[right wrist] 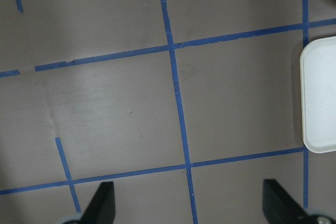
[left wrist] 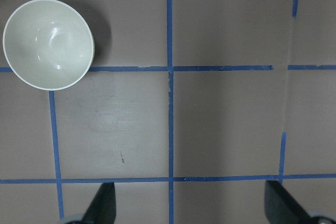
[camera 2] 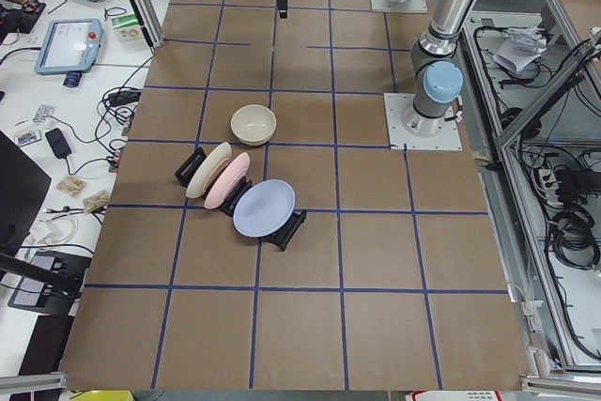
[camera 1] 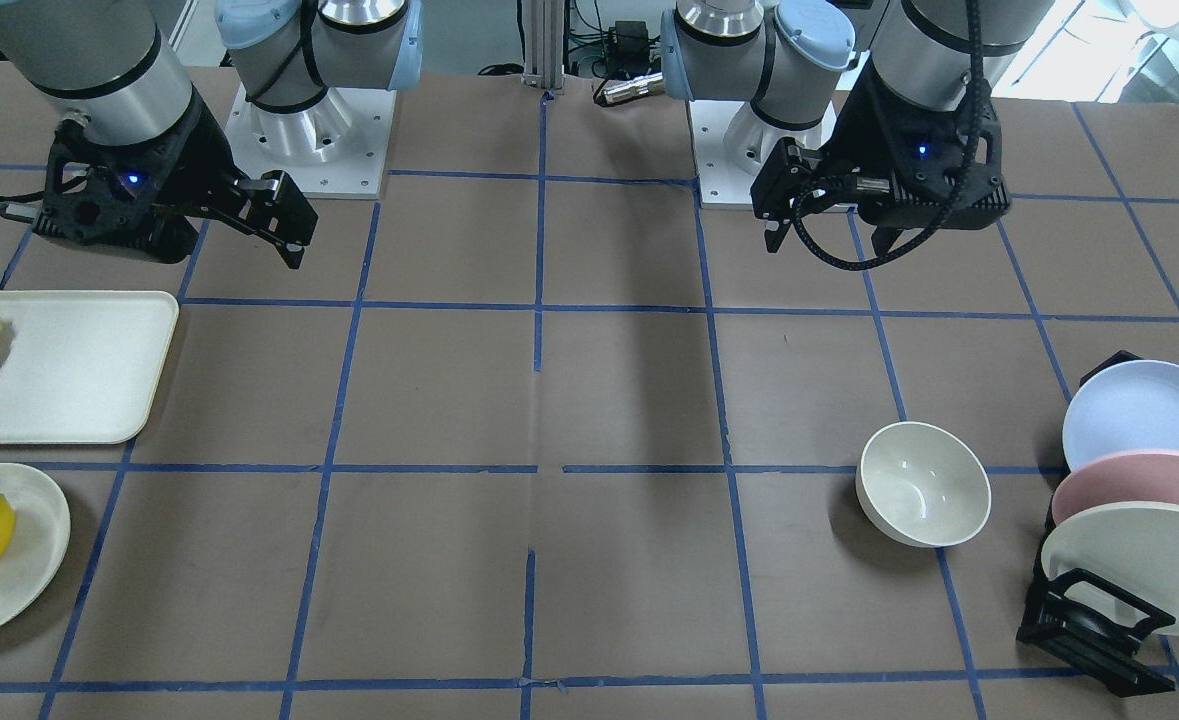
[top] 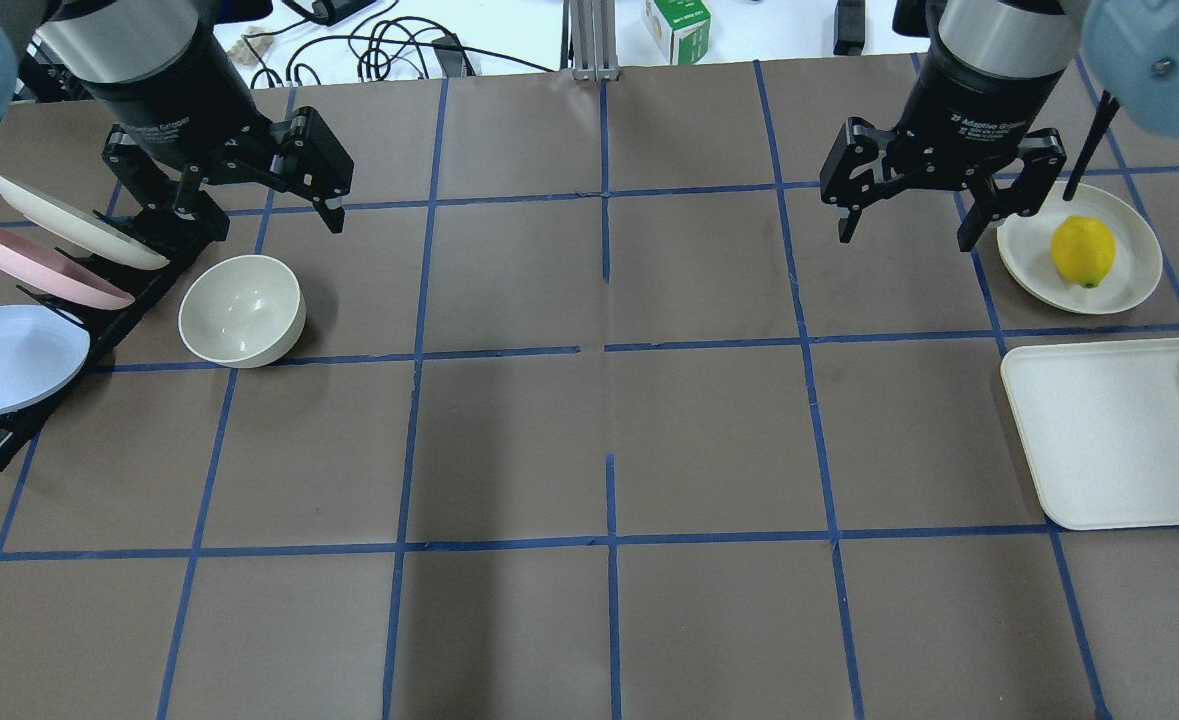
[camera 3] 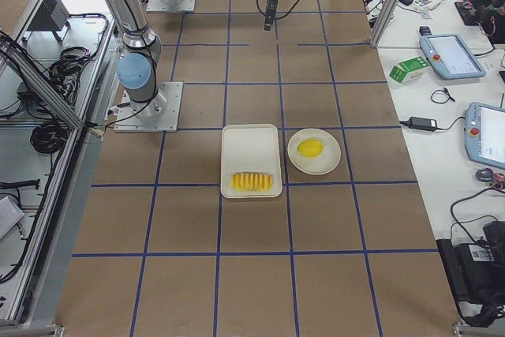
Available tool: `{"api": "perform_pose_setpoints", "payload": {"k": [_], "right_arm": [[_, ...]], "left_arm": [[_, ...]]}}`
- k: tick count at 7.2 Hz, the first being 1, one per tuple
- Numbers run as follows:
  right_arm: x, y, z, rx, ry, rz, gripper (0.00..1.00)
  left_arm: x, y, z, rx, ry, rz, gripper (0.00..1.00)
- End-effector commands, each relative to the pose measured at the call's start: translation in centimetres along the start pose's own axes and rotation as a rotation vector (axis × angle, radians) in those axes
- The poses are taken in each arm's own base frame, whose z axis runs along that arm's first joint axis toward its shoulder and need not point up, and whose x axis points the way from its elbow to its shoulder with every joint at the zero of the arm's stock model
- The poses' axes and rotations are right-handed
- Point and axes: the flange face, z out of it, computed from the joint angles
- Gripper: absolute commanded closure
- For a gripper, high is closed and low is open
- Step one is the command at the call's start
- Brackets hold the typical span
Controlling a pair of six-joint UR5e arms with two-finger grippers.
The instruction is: Place bowl and put lemon in it
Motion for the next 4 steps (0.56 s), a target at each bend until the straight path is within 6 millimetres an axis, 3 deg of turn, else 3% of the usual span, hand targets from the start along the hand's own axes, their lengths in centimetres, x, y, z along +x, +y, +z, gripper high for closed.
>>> {"api": "perform_pose_setpoints", "payload": {"k": [1,2,3,4], "right_arm": [[0.0,0.0,-0.5,0.011,-0.001,-0.001,0.00],[0.0,0.0,-0.6,0.014,-0.002,-0.004,0.00],[0.0,-0.3,-0.5,0.025,-0.003,-0.005,0.00],[1.0,-1.3,-0.5,0.053,0.004,0.016,0.00]], "left_arm": [[0.2,0.1,-0.1,0.002,0.002,0.003,0.00],[-0.9,-0.6,0.2,0.001,-0.005,-0.008,0.00],[-3.9,-2.7,1.7,0.021,-0.035,-0.054,0.00],[-8.6,-4.9,3.3,0.036,-0.042,-0.133,0.00]]}}
